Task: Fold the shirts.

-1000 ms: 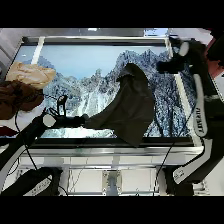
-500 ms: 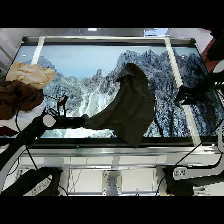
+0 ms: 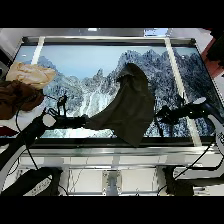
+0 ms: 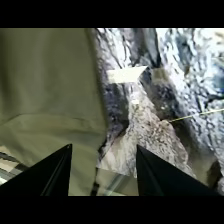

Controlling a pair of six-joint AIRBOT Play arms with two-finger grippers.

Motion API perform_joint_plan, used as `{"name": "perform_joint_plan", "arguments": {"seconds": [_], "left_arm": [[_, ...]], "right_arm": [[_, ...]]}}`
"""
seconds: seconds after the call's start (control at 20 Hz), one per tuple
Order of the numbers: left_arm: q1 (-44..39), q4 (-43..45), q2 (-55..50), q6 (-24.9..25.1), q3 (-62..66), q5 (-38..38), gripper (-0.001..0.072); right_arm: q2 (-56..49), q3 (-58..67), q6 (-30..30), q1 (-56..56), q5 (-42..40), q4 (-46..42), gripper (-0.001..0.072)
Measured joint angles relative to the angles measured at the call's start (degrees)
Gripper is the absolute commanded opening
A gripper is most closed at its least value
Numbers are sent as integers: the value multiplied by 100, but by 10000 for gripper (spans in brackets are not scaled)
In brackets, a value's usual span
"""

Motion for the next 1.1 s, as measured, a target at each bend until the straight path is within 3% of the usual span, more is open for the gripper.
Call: {"name": "perform_joint_plan", "arguments": {"seconds": [0.4,0.5,0.65,0.85,1.1], "left_arm": [[0,-48,0,0,0,11,11],[0,-48,0,0,2,11,11],[0,-57,-2,0,0,9,11],[0,-48,-2,2,15,48,11],[175,107,92,57,879,90,10]], "right_arm": [[-20,-883,-433,175,-807,1401,442],[-59,-929,-433,389,-933,1469,354],[-107,-964,-426,750,-1106,1497,28],[-52,-922,-866,846,-1080,1982,29],[822,-223,-1224,457,9,2627,28]]}}
